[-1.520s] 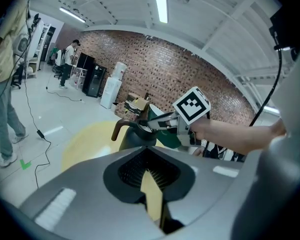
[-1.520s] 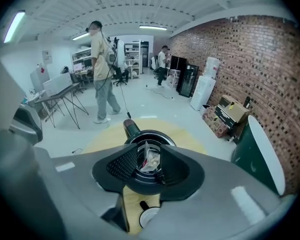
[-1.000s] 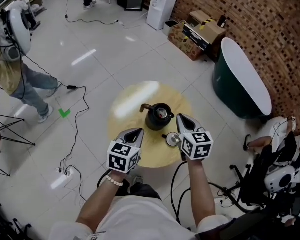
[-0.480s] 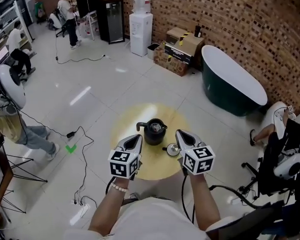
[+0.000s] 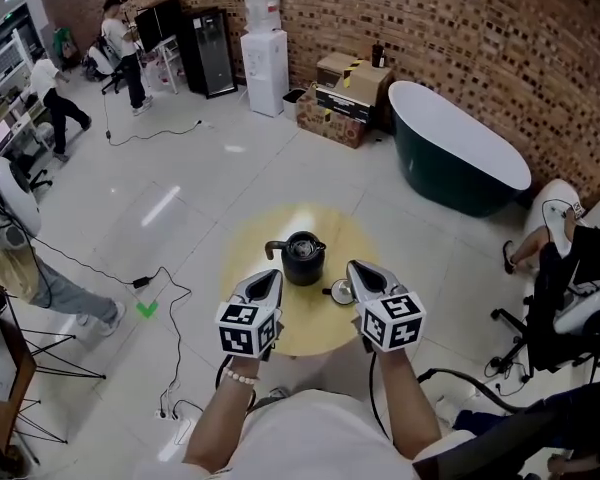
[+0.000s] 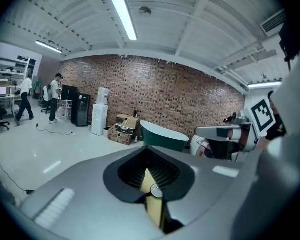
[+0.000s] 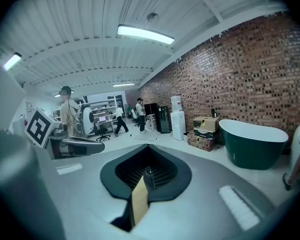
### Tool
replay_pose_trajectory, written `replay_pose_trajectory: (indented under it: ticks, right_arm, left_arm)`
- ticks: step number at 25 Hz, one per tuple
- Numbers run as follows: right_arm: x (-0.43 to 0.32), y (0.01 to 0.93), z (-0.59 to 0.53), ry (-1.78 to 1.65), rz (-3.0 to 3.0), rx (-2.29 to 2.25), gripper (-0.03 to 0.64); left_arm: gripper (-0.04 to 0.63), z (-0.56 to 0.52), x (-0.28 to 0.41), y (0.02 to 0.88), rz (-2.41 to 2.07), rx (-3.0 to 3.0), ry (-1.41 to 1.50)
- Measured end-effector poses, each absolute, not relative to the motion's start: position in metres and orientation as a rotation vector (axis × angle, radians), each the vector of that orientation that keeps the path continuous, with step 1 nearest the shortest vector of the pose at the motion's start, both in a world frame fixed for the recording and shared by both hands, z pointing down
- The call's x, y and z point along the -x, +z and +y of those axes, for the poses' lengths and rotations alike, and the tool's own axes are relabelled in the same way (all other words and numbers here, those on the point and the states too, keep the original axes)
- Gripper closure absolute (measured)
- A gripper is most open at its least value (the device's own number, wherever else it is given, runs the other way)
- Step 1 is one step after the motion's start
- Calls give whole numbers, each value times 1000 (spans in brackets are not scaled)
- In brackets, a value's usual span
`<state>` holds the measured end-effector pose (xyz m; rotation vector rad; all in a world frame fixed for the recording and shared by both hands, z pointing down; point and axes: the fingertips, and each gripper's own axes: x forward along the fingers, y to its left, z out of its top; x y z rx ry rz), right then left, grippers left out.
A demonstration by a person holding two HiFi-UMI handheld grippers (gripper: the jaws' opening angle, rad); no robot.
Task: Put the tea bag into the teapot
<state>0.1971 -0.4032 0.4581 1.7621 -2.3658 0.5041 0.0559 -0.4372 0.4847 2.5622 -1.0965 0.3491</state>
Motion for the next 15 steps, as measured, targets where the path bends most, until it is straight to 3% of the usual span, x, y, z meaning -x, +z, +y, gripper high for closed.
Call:
replay_pose_trajectory:
  ticks: [15]
  right_arm:
    - [-202,471,-366,545,-2461,-1660,615]
  left_arm:
    - [583,-386,-56,494,-1208,-2492,370]
